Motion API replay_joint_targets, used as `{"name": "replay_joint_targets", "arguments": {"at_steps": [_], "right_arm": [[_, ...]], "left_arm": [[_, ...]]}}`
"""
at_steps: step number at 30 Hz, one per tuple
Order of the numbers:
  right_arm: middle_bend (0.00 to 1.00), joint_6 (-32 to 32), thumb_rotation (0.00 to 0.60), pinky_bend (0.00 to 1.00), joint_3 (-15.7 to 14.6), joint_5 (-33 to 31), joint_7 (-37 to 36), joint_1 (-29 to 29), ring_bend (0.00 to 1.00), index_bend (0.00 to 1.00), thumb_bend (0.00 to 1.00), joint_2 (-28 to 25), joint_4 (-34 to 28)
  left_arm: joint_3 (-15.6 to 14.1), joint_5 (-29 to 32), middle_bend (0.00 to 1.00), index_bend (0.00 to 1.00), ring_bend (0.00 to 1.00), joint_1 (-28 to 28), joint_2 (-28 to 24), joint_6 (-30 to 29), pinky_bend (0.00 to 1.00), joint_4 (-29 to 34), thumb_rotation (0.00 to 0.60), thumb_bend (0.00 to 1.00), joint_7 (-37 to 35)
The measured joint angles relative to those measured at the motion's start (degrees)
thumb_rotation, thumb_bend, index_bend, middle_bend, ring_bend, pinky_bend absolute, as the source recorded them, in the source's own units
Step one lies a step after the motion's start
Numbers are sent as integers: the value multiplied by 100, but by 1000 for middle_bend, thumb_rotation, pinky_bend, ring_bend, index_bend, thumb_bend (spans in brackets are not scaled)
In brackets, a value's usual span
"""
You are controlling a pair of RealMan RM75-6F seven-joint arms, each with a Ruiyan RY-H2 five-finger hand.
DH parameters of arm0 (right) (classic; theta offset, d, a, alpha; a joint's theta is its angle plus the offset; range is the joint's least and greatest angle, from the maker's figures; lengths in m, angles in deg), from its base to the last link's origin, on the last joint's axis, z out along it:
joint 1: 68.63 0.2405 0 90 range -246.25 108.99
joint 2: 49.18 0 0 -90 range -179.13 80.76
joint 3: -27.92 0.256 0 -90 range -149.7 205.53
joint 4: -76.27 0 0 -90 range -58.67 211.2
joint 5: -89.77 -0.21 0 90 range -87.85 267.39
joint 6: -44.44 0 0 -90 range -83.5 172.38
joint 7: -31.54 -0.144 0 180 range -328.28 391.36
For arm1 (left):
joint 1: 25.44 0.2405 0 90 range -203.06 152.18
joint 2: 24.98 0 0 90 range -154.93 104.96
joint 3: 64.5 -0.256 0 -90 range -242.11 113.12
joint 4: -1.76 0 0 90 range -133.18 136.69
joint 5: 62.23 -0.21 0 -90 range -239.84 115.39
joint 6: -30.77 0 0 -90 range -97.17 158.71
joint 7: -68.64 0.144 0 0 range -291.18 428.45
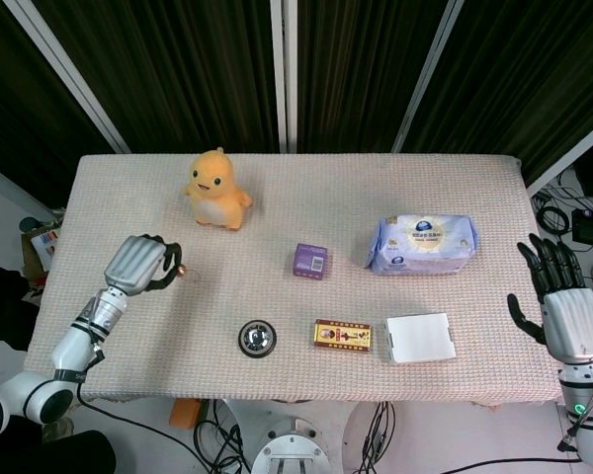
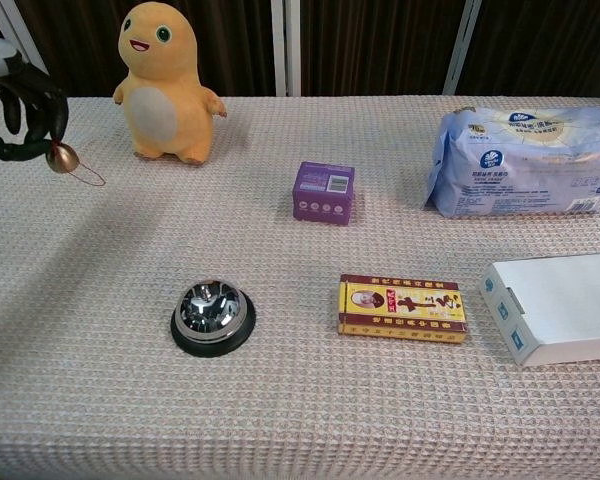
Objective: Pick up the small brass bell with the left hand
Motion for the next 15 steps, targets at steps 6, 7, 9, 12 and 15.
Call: {"name": "replay_joint_targets", "arguments": {"at_steps": [6,7,9,12,15], "right_arm": [[0,-7,600,0,-10,-13,7,-11,0,0,333,24,21],[0,-5,600,0,-9,-20,7,-15,0,0,333,26,25],[0,0,600,0,-7,-36,-1,-24,0,0,332,25,23],[0,12,600,0,-7,-33,-7,-34,0,0,329,12,24],[0,19,600,0,2,-41,-1,-40,0,0,330,-4,20]], "left_arm": [[-128,-15,638,695,467,0,321,-38,490,-459,600,486,469],[-172,-35,638,695,467,4,426,-39,490,-628,600,486,448],[-241,-78,636,693,467,12,591,-46,489,-894,600,485,427],[-340,-164,634,688,466,39,891,-90,481,-1350,600,484,372],[-427,-265,630,683,459,75,1161,-155,472,-1783,600,481,281]]}}
